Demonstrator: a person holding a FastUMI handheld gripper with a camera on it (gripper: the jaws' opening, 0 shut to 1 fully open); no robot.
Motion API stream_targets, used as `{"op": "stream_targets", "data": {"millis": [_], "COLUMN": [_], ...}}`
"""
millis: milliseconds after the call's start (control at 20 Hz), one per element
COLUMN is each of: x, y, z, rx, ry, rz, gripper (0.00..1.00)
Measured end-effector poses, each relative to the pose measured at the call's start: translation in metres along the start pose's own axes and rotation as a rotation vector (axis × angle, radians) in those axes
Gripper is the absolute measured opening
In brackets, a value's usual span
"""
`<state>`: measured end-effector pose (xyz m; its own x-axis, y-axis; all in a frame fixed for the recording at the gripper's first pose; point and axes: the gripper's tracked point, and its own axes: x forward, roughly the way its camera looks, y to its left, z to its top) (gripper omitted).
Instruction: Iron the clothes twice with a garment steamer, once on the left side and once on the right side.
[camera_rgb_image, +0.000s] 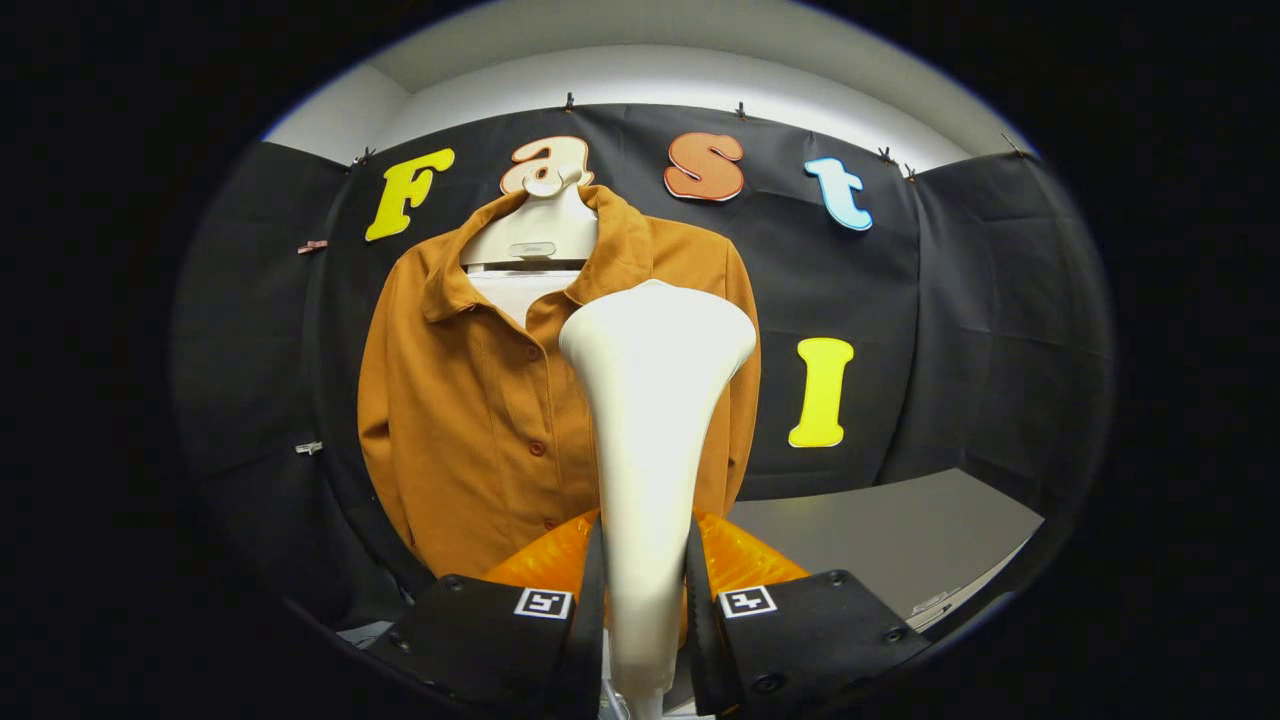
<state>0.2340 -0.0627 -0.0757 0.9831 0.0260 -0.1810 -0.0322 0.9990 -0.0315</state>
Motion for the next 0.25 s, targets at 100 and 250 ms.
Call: {"op": "stream_targets", "data": {"millis": [100, 250], "x": [0.0003, -0.0002], "y": [0.0, 0.0009], "z": [0.0, -0.0002], "rx": [0.001, -0.002], "ry": [0.0, -0.002], "rz": [0.0, 0.004], "gripper": [0.39, 0.39]}}
